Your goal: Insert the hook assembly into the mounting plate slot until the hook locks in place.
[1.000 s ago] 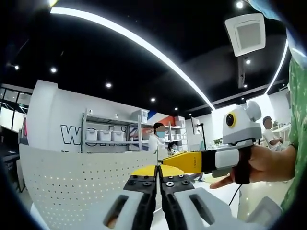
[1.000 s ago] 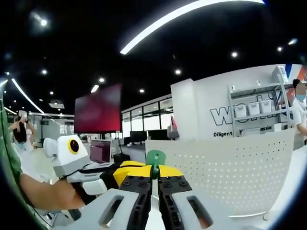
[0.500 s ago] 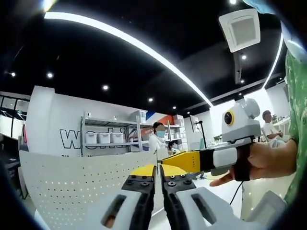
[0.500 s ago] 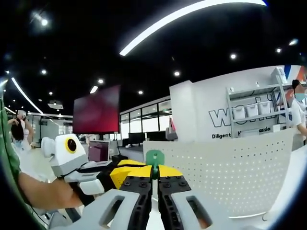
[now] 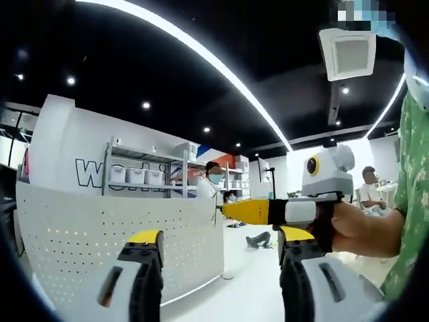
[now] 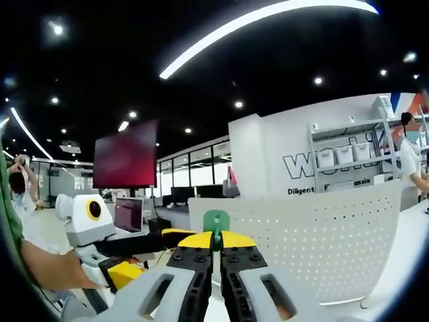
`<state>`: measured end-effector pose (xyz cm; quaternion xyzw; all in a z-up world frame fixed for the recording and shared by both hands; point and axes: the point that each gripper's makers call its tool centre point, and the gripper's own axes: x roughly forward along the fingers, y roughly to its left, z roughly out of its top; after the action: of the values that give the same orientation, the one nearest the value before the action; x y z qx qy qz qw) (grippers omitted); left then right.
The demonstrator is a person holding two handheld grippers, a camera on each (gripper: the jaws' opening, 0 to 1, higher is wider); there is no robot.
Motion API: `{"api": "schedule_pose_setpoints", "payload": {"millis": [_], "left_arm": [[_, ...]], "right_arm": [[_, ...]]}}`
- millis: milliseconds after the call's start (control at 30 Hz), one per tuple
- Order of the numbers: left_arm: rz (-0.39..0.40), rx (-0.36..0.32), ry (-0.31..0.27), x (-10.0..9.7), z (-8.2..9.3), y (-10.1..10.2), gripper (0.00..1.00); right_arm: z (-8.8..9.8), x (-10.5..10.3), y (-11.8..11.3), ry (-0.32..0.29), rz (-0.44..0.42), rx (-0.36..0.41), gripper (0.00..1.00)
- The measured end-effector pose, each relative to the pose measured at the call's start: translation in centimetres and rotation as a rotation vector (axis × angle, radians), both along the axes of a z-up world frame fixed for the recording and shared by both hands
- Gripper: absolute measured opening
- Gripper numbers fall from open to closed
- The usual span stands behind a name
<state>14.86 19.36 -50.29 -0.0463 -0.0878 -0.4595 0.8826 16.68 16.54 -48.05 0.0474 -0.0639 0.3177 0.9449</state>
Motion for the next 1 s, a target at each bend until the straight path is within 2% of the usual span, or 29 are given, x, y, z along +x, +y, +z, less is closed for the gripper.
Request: {"api": "schedule_pose_setpoints", "payload": {"millis": [100,133,167,300,567,767,933,1000], "left_arm": [[-0.005,0.015,0.024,-0.1,-0.5,-0.3,1.0],[-0.005,0.031,0.054,-0.1,-1.1,-0.3,1.0],[0.002,0.038,0.058,0.1,-1.3,-0.2,1.0],[0.012,0.057,0.063,0.1,-1.7,0.0,1.0],[0.034,0.039,0.072,0.4,-1.7,0.7,1.0],[0.051,0.04,0.096,0.8,-2.7,1.3,1.0],[0.061,0.041,0.114,0.9,-3.5,1.9,1.0],[0.074,0.042,0.121,1.0,-3.9,2.2,1.0]], "right_arm": [[-0.2,0.2,-0.1,0.003,-0.007,-0.002,0.01],[-0.2,0.2,-0.2,0.004,-0.007,-0.002,0.01],[-0.3,0.3,-0.2,0.004,-0.011,-0.002,0.01],[-0.5,0.5,-0.3,0.005,-0.017,-0.015,0.01],[-0.7,1.5,-1.0,-0.003,-0.06,-0.035,0.01],[0.3,3.7,-3.4,-0.061,-0.162,-0.086,0.01],[0.7,5.8,-5.9,-0.084,-0.252,-0.106,0.01],[0.8,6.7,-6.9,-0.101,-0.294,-0.137,0.01]]}}
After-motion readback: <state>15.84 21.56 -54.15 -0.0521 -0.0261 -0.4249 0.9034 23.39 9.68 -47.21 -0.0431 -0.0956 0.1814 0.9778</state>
